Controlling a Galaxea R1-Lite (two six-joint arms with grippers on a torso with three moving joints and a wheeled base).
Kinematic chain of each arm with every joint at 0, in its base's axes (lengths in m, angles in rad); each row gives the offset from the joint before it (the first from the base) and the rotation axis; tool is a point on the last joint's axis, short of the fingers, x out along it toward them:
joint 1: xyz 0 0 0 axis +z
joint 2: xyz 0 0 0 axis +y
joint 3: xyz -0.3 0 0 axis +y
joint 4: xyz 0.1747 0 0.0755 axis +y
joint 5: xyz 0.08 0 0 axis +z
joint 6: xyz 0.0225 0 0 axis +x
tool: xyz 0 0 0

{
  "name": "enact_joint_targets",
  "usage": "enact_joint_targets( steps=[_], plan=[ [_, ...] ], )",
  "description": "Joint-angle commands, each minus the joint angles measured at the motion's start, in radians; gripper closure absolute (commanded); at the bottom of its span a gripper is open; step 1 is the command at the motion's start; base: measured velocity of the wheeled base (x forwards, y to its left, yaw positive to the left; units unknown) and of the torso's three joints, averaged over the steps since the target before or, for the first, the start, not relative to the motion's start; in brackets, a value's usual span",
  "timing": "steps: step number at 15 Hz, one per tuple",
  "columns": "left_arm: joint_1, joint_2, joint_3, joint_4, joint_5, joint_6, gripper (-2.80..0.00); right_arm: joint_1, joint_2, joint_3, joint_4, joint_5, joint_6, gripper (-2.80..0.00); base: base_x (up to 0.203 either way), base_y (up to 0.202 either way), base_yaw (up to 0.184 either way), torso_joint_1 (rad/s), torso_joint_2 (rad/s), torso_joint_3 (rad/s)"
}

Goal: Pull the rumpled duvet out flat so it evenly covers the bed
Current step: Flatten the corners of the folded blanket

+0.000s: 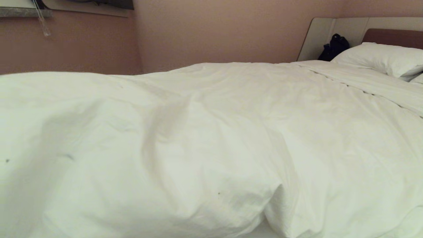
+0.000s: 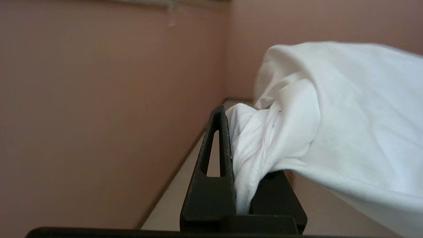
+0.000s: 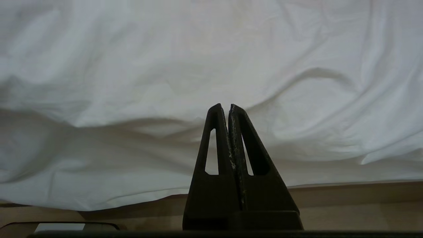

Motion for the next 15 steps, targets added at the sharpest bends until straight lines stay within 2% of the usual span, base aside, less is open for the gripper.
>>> enact_joint_targets(
  steps=[1,6,13,15],
  plan=[
    [-0.002,-0.05,0.02,0.05,0.042,0.012,0.0,0.0,0.001,0.0,0.001,0.001,0.0,0.0,0.0,0.0,0.0,0.0,0.0,0.0],
    [-0.002,-0.062,0.036,0.056,0.103,0.042,0.0,-0.001,0.001,0.0,-0.001,0.001,0.0,0.0,0.0,0.0,0.0,0.0,0.0,0.0],
    [0.003,-0.106,0.067,0.056,0.124,0.096,0.0,-0.001,0.001,0.0,0.0,0.001,0.0,0.0,0.0,0.0,0.0,0.0,0.0,0.0],
    [0.003,-0.093,0.096,0.056,0.193,0.098,0.0,-0.001,0.001,0.0,-0.001,0.001,0.0,0.0,0.0,0.0,0.0,0.0,0.0,0.0]
  ],
)
